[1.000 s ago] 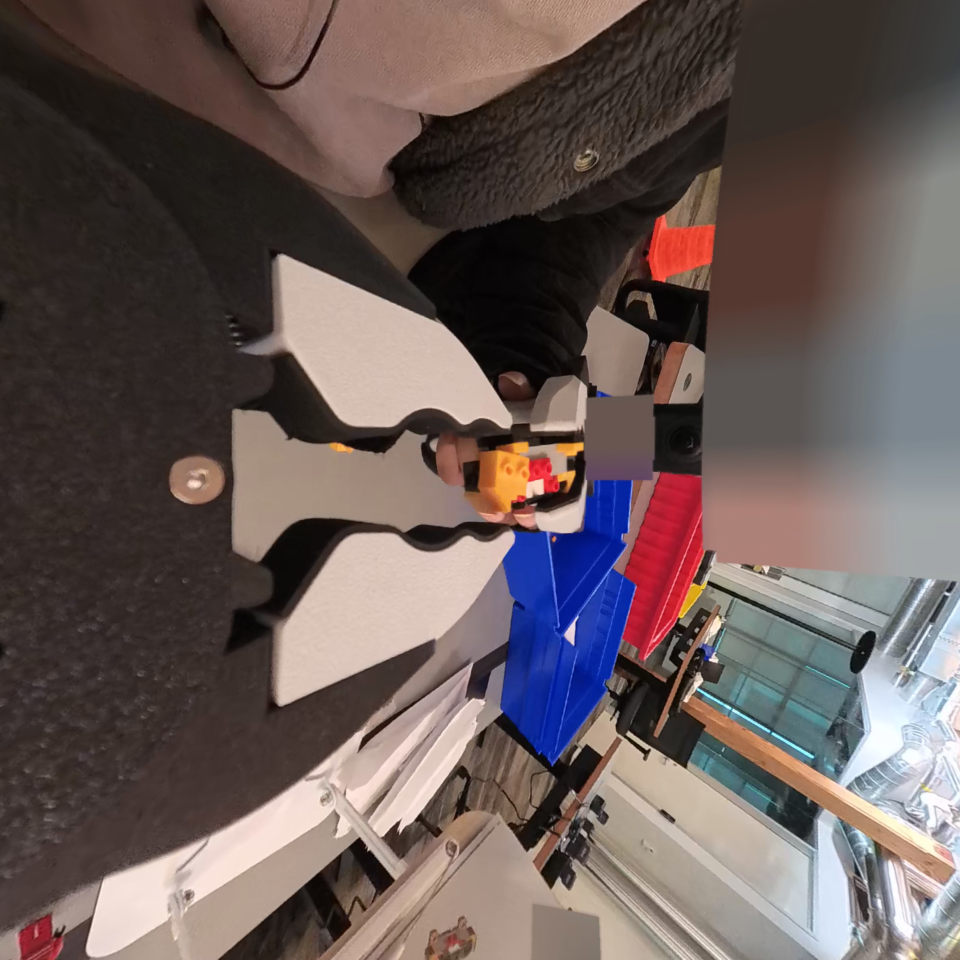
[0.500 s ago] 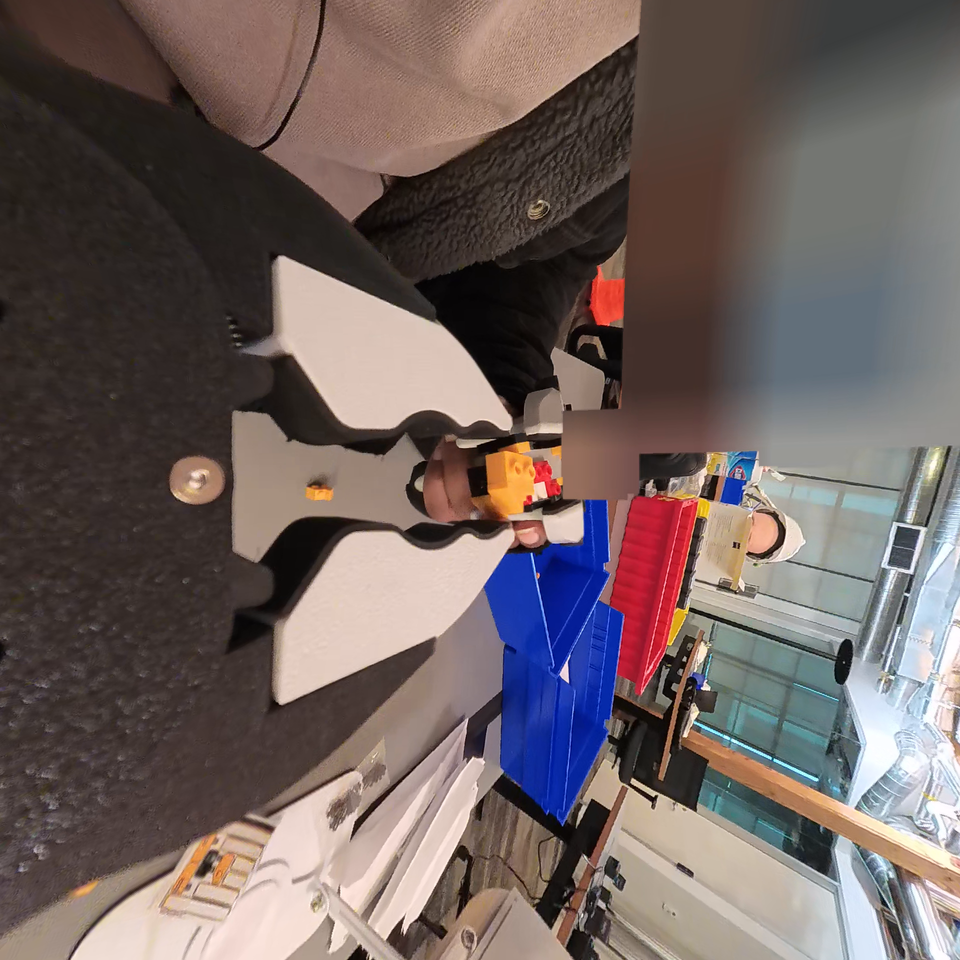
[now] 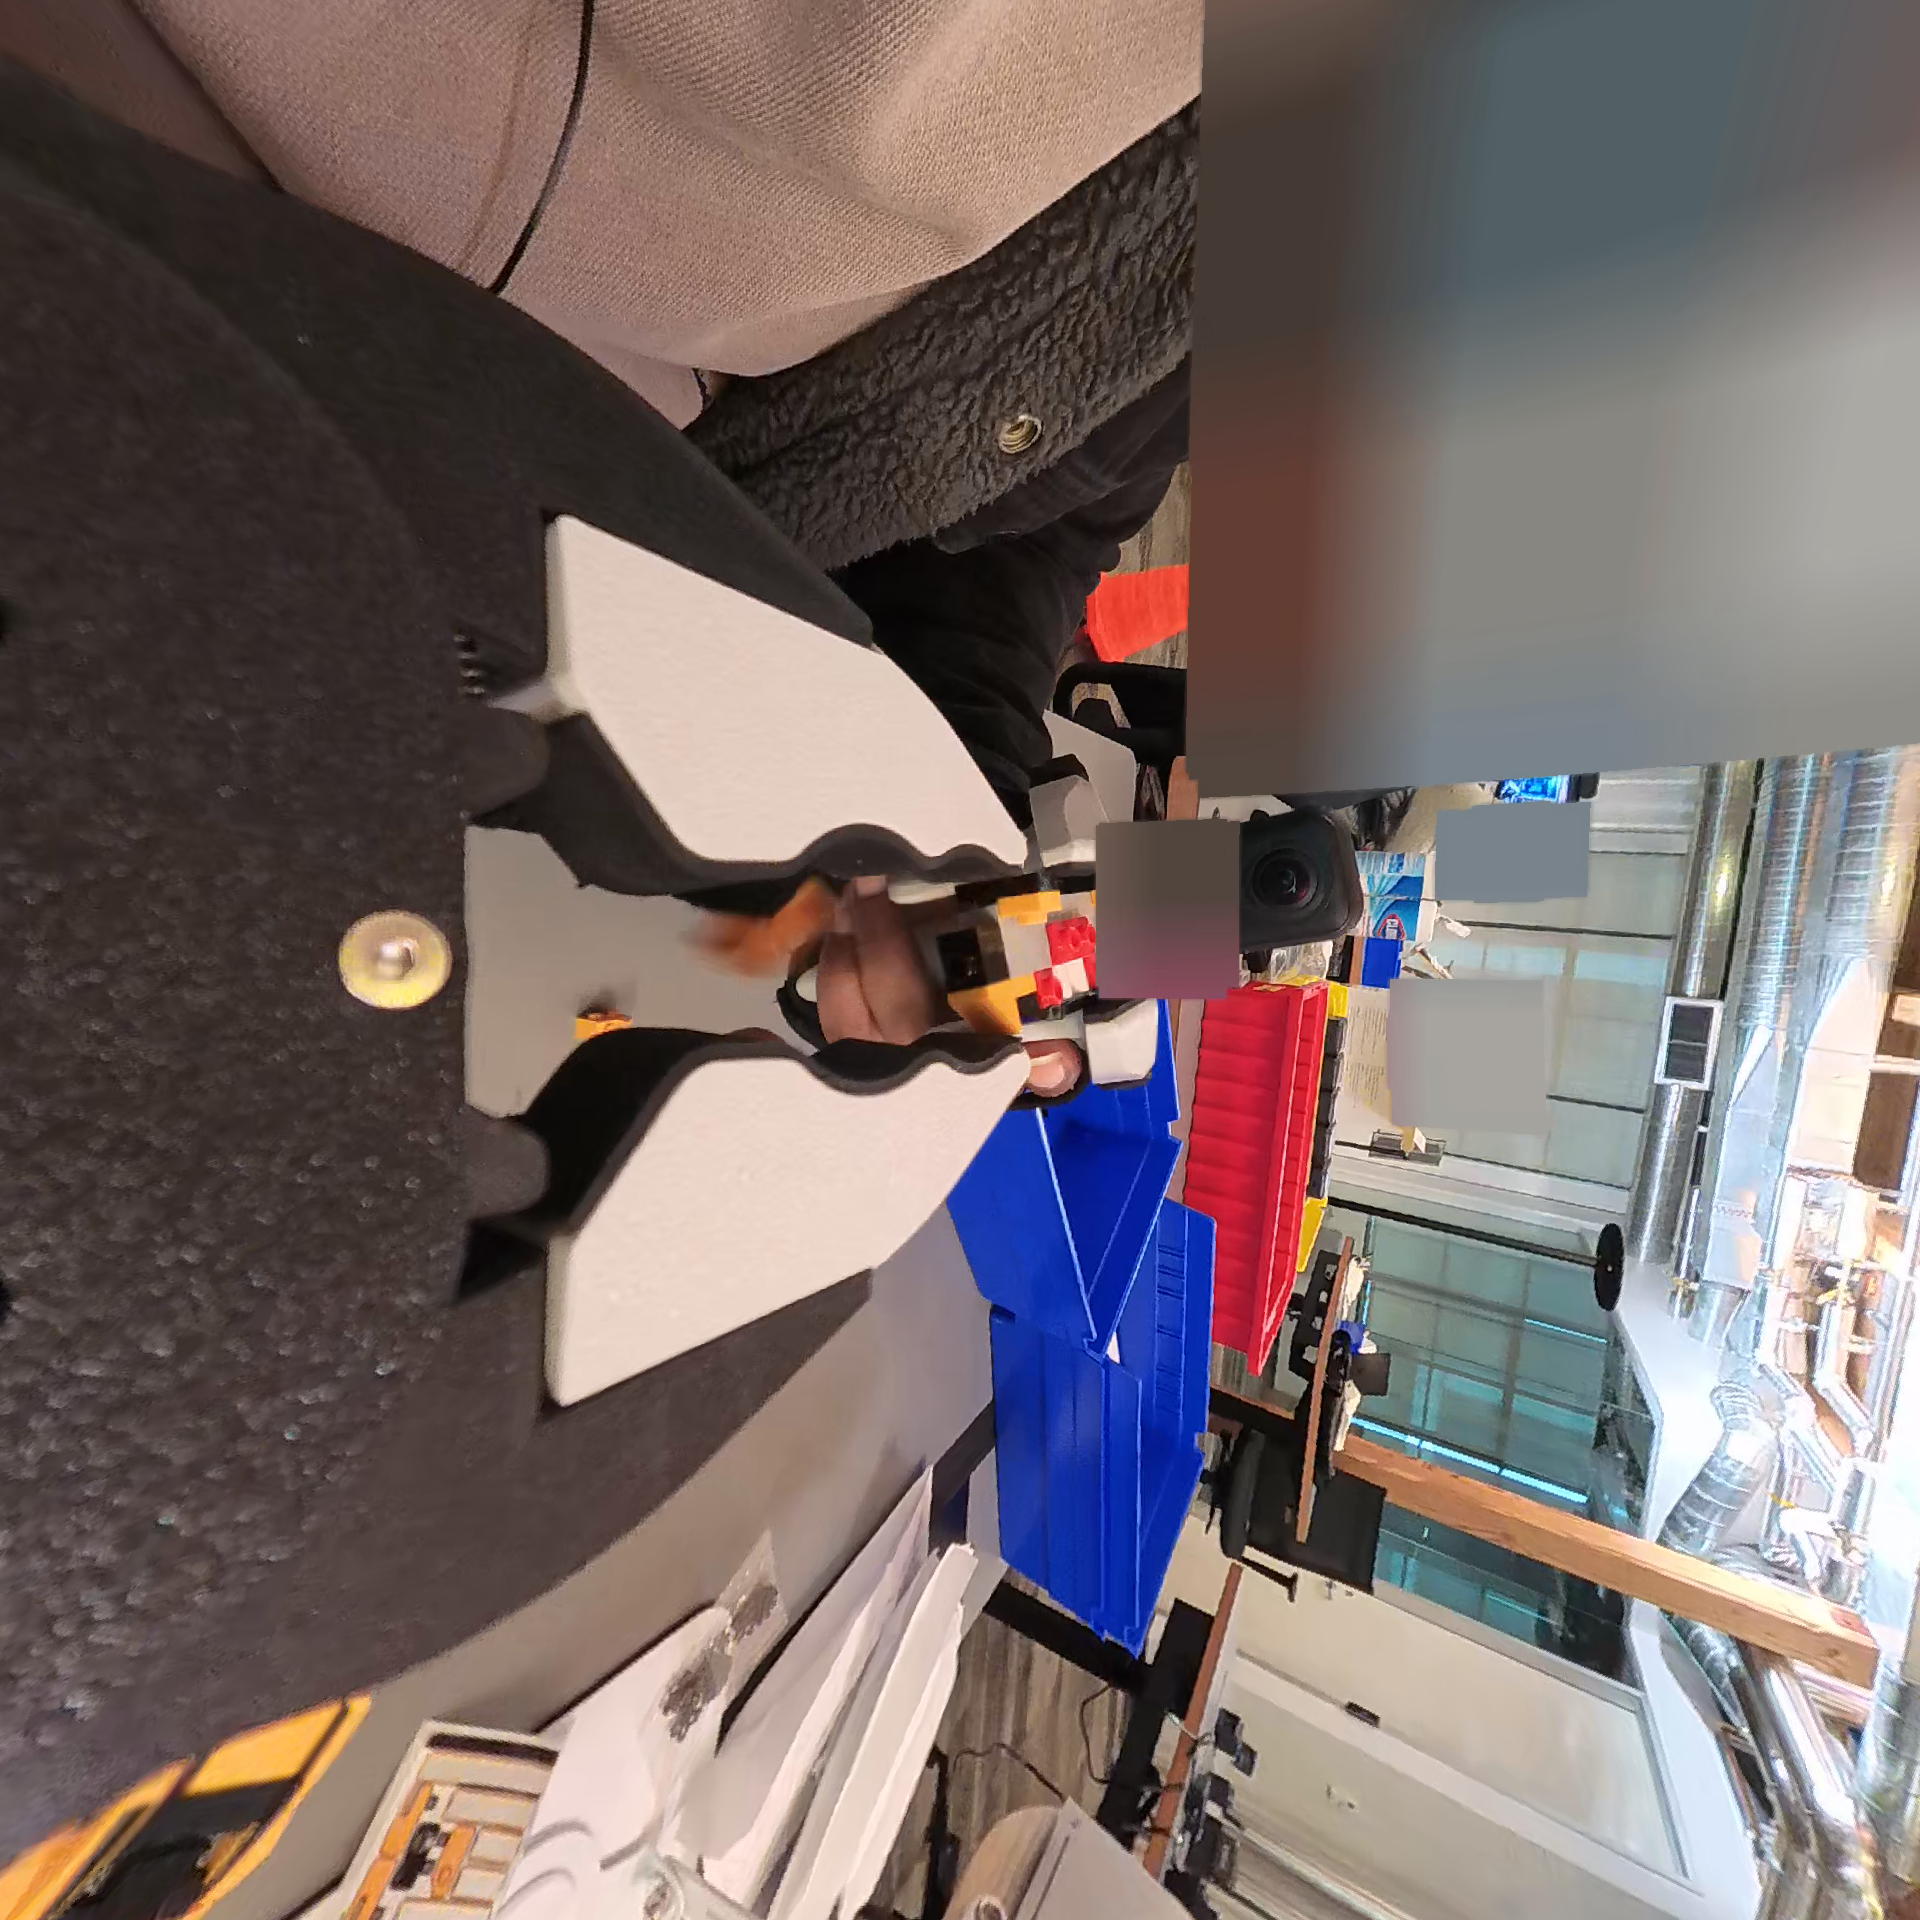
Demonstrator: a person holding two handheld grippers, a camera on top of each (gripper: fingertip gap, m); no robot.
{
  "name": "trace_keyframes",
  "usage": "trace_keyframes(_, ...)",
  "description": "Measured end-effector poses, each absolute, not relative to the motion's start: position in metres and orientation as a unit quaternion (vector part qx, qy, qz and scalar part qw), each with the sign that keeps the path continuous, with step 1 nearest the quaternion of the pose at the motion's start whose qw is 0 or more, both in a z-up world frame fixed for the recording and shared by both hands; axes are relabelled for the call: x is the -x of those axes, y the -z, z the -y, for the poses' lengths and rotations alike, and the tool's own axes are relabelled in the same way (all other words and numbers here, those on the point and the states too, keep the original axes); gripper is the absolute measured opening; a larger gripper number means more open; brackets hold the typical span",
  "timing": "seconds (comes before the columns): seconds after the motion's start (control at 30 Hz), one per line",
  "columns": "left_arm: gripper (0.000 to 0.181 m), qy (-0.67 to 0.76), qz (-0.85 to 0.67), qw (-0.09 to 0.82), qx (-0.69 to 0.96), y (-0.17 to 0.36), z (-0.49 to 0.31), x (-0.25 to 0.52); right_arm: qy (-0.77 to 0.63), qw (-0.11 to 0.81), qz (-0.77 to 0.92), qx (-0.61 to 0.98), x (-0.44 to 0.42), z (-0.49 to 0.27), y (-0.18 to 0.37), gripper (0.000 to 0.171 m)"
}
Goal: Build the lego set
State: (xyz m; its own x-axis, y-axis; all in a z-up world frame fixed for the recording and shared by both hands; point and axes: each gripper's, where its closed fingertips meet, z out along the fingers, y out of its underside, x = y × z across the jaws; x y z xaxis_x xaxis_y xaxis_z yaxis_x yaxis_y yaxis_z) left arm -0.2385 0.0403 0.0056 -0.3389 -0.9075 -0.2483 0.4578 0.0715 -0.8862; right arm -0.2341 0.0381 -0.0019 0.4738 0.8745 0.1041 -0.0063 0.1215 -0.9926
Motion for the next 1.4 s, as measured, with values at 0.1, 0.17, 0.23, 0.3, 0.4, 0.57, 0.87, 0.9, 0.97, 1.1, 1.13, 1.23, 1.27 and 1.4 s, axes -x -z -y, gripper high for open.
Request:
trace_keyframes(0.1,0.028,0.649,-0.5,0.524,0.232,-0.003,-0.042,0.236,-0.35,0.64,0.371,0.574,0.232,-0.04,0.004,0.027)
trace_keyframes(0.17,0.028,0.653,-0.497,0.518,0.242,0.0,-0.044,0.234,-0.352,0.641,0.361,0.579,0.23,-0.042,0.006,0.027)
trace_keyframes(0.23,0.028,0.656,-0.495,0.512,0.251,0.003,-0.046,0.232,-0.361,0.642,0.347,0.58,0.227,-0.044,0.01,0.027)
trace_keyframes(0.3,0.029,0.662,-0.49,0.505,0.26,0.006,-0.048,0.229,-0.363,0.648,0.338,0.578,0.225,-0.046,0.013,0.026)
trace_keyframes(0.4,0.029,0.675,-0.478,0.492,0.272,0.009,-0.05,0.226,-0.368,0.653,0.326,0.576,0.223,-0.049,0.015,0.026)
trace_keyframes(0.57,0.028,0.669,-0.485,0.479,0.296,0.017,-0.058,0.22,-0.38,0.642,0.322,0.584,0.218,-0.056,0.022,0.026)
trace_keyframes(0.87,0.037,0.617,-0.544,0.449,0.349,0.042,-0.058,0.206,-0.348,0.621,0.351,0.608,0.217,-0.067,0.042,0.027)
trace_keyframes(0.9,0.036,0.618,-0.548,0.443,0.349,0.043,-0.057,0.206,-0.346,0.62,0.357,0.607,0.218,-0.065,0.043,0.027)
trace_keyframes(0.97,0.033,0.615,-0.56,0.433,0.347,0.045,-0.055,0.207,-0.341,0.618,0.37,0.604,0.219,-0.062,0.044,0.027)
trace_keyframes(1.1,0.031,0.61,-0.576,0.425,0.339,0.048,-0.051,0.21,-0.341,0.611,0.386,0.601,0.222,-0.058,0.045,0.027)
trace_keyframes(1.13,0.031,0.606,-0.581,0.425,0.339,0.049,-0.051,0.21,-0.341,0.609,0.387,0.602,0.223,-0.058,0.046,0.027)
trace_keyframes(1.23,0.03,0.601,-0.587,0.419,0.345,0.051,-0.055,0.212,-0.339,0.603,0.389,0.609,0.225,-0.061,0.049,0.027)
trace_keyframes(1.27,0.03,0.599,-0.587,0.421,0.346,0.051,-0.057,0.213,-0.337,0.6,0.39,0.612,0.226,-0.062,0.05,0.028)
trace_keyframes(1.4,0.03,0.588,-0.556,0.457,0.369,0.04,-0.089,0.227,-0.331,0.561,0.391,0.65,0.211,-0.075,0.053,0.032)
